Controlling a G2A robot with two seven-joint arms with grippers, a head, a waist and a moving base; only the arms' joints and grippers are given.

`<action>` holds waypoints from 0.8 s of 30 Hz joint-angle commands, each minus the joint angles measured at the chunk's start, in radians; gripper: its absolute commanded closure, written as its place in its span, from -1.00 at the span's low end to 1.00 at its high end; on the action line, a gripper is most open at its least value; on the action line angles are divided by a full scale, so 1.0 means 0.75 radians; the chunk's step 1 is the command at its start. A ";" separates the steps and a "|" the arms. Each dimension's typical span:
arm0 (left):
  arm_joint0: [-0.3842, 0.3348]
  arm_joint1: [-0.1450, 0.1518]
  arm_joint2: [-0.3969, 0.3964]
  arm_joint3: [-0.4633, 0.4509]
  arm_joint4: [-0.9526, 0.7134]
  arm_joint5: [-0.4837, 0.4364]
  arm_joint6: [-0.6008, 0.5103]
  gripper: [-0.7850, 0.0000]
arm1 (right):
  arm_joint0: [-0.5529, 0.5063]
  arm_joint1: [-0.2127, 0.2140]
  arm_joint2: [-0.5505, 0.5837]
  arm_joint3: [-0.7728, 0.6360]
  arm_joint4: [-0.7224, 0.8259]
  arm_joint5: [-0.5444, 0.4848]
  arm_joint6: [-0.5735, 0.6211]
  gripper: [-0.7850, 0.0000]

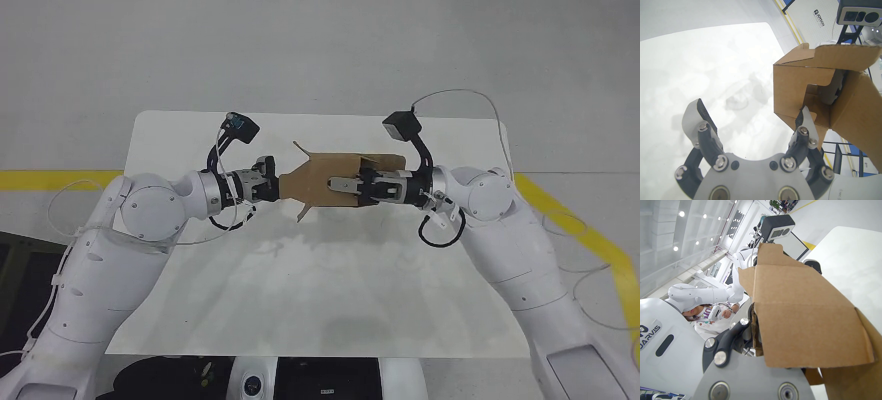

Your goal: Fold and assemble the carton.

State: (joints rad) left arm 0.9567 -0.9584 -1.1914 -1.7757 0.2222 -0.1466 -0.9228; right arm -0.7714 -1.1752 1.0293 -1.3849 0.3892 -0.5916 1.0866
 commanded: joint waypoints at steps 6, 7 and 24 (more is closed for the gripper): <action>-0.002 -0.001 0.002 0.002 -0.004 -0.003 -0.005 -1.00 | 0.007 -0.003 -0.008 0.010 0.004 -0.002 0.001 1.00; -0.002 -0.001 0.003 0.002 -0.003 -0.002 -0.007 -1.00 | 0.007 -0.003 -0.011 0.012 0.005 -0.002 0.001 1.00; -0.035 -0.007 0.042 0.036 -0.012 0.000 -0.065 -1.00 | 0.012 -0.019 -0.022 0.066 0.104 -0.050 -0.030 1.00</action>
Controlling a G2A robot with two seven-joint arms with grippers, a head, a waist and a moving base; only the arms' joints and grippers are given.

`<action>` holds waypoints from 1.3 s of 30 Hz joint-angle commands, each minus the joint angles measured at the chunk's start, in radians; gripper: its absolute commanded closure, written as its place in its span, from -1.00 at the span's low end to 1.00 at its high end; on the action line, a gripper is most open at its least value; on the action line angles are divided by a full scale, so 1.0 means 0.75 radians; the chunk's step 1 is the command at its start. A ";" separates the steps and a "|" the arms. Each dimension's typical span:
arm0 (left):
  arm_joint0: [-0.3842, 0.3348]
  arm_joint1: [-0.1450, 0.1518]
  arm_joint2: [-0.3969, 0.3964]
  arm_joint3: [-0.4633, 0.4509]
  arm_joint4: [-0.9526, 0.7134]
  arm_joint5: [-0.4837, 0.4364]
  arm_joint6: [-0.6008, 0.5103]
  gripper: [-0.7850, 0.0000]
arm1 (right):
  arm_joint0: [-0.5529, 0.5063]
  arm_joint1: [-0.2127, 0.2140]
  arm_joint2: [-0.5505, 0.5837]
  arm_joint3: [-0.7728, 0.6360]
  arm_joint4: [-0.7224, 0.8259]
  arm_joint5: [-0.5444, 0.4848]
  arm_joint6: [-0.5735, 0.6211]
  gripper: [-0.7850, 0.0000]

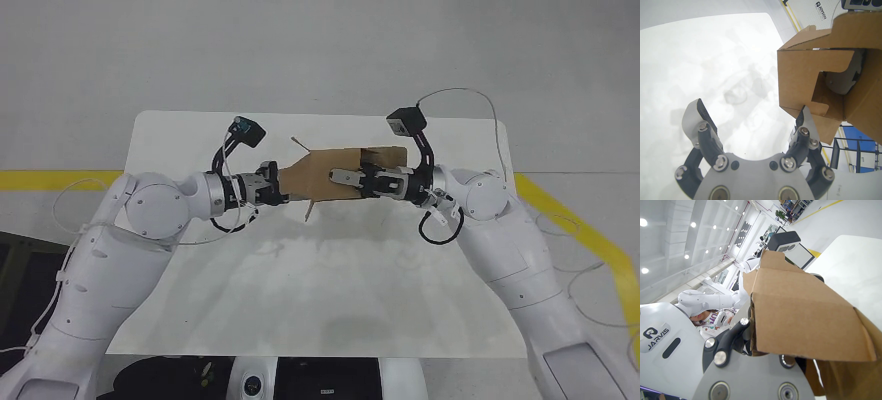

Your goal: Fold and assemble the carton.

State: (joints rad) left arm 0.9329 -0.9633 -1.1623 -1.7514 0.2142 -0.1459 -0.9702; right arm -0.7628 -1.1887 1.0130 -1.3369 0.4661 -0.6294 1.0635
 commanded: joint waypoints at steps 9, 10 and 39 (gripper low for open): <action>-0.001 0.000 -0.040 0.043 -0.013 0.027 0.078 -1.00 | -0.018 0.004 0.044 0.020 0.021 -0.019 -0.034 1.00; 0.003 0.001 -0.044 0.041 -0.005 0.031 0.085 -1.00 | -0.022 0.005 0.052 0.020 0.023 -0.020 -0.043 1.00; 0.048 0.008 -0.072 0.000 0.014 0.014 0.056 -1.00 | -0.092 0.004 0.062 -0.060 -0.191 0.098 -0.209 1.00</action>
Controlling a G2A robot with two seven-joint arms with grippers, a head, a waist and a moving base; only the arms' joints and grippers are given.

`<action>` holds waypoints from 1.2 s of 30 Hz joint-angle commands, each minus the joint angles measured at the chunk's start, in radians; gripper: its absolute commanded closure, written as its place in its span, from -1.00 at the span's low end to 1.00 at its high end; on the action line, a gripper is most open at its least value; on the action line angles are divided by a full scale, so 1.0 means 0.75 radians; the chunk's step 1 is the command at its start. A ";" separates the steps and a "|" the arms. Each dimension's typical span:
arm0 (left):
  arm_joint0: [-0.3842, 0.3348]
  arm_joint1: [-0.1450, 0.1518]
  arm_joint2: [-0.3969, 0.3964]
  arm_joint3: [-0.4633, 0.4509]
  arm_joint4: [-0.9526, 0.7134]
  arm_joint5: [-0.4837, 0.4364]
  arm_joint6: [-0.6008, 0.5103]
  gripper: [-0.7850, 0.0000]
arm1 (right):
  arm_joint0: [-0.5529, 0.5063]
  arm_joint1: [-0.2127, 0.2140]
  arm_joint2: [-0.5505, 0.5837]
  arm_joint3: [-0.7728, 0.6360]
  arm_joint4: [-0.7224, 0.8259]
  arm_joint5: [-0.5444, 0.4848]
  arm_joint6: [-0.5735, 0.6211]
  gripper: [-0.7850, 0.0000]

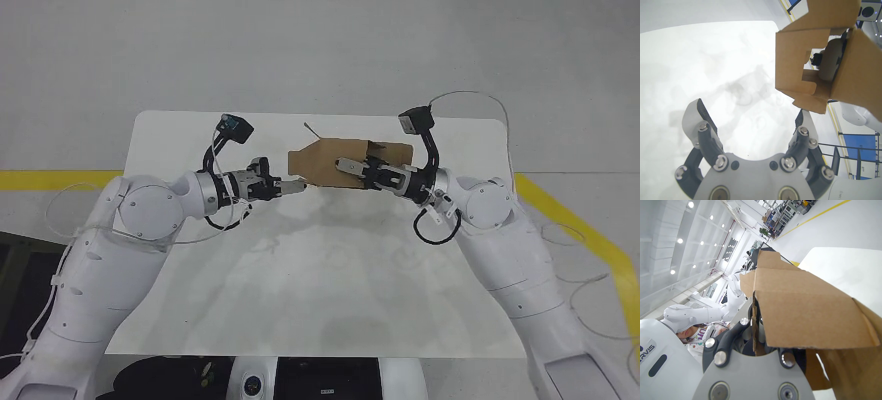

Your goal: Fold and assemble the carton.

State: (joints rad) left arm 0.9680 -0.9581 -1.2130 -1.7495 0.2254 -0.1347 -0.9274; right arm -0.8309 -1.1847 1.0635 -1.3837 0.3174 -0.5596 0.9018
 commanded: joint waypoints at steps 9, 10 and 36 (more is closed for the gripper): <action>0.015 0.001 0.009 -0.007 0.009 -0.011 -0.019 -1.00 | 0.006 -0.011 -0.063 0.018 0.025 0.072 0.080 1.00; 0.016 0.001 0.013 -0.006 0.011 -0.012 -0.019 -1.00 | 0.004 -0.012 -0.067 0.019 0.026 0.076 0.082 1.00; 0.000 -0.009 0.076 -0.010 0.027 -0.026 -0.032 -1.00 | -0.041 -0.011 -0.047 -0.005 0.036 0.099 0.077 1.00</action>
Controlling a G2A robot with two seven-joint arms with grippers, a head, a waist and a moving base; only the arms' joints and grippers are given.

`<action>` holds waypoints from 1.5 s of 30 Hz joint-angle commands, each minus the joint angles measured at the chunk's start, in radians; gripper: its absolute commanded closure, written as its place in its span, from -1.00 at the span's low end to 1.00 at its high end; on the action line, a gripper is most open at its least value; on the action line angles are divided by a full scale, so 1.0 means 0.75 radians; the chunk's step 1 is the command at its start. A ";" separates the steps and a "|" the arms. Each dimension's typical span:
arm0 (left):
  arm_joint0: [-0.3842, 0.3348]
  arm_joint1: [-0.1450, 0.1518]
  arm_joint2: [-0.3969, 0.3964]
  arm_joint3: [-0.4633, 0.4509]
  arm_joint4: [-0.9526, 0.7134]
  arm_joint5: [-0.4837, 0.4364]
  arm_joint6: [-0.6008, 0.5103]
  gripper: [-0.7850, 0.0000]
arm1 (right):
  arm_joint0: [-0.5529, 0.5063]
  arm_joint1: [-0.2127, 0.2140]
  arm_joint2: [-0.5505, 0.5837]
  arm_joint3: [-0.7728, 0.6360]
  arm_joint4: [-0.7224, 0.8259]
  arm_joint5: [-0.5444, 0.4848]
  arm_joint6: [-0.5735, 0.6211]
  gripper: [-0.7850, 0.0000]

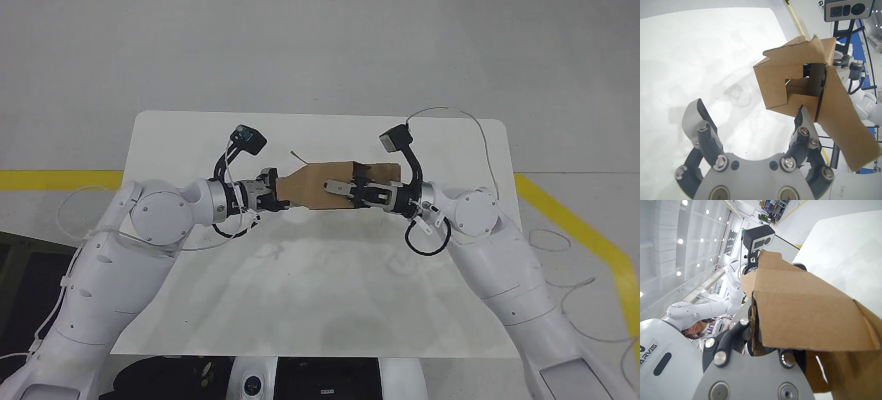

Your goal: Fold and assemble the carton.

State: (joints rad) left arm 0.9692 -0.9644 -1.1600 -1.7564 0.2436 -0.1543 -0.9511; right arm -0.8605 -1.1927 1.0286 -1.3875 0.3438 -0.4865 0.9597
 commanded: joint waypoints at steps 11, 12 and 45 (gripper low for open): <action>-0.005 -0.004 -0.003 0.039 -0.009 0.004 0.032 -1.00 | -0.048 0.017 0.053 -0.011 -0.007 0.087 0.031 1.00; -0.005 -0.003 -0.010 0.047 -0.008 0.006 0.038 -1.00 | -0.056 0.022 0.063 -0.019 -0.019 0.101 0.044 1.00; -0.088 -0.031 0.064 0.197 0.022 -0.005 0.067 -1.00 | -0.094 0.040 0.045 -0.125 -0.071 0.187 0.101 1.00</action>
State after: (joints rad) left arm 0.9015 -0.9882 -1.1102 -1.6066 0.2588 -0.1569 -0.8987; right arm -0.9376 -1.1616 1.0648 -1.4837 0.2897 -0.3450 1.0391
